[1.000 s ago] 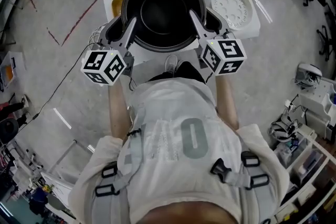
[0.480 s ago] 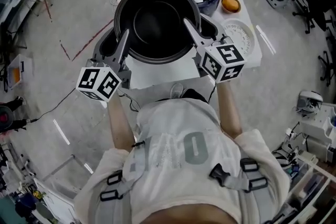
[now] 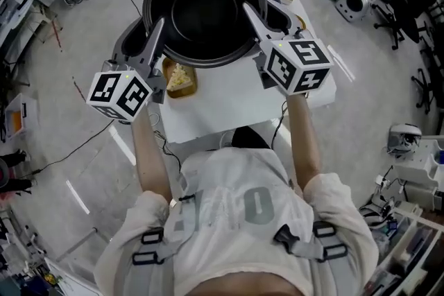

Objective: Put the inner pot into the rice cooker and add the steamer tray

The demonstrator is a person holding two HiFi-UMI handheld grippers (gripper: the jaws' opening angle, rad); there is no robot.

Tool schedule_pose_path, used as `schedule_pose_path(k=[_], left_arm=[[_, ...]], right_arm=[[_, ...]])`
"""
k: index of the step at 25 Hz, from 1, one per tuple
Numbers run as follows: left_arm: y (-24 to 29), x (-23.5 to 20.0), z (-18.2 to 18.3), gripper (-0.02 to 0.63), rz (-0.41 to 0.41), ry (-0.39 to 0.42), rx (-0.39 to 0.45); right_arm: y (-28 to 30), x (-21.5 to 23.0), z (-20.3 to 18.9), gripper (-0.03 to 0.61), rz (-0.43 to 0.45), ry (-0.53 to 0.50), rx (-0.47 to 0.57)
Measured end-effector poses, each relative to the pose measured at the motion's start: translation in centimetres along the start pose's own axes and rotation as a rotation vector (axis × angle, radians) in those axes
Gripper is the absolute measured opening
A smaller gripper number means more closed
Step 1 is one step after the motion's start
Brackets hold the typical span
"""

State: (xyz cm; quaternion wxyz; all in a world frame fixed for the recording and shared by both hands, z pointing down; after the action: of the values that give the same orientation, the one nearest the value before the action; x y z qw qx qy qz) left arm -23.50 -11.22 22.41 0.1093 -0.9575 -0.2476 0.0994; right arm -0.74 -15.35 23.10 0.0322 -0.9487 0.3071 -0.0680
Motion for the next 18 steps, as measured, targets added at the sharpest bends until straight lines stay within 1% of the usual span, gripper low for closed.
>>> schedule_pose_path(k=[4,6,10,18], left_arm=[[5.2,0.8,0.2,0.158,-0.076,0.001,-0.062],[7.5,1.1,0.0,0.156,-0.088,0.003,-0.083],[11.5,1.4,-1.3,0.157,-0.07,0.033,-0.133],[15.8,1.1,-6.0,0.158,-0.005,0.008,-0.267]], right_arm=[[0.6,4.1,1.8,0.124,-0.081,0.043,-0.022],[1.1,6.0,2.1,0.124,-0.104,0.054,-0.041],[2.3,9.7,2.0,0.123,-0.14,0.053,-0.08],[4.1,14.9,-0.6,0.121,-0.151,0.097,-0.184]])
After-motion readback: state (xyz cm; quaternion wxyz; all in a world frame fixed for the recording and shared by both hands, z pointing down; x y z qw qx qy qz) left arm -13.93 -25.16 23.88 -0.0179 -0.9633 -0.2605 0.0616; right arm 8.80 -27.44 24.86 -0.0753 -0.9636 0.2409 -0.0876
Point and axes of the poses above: the fingertips, and each gripper's own axes: y forward along the fingers, x to its right, z out of its top, the point moved 4 cm from there along -y, backward along the fingers, and after that the axes turned 8 degrees about x, right-handed, at the moved point
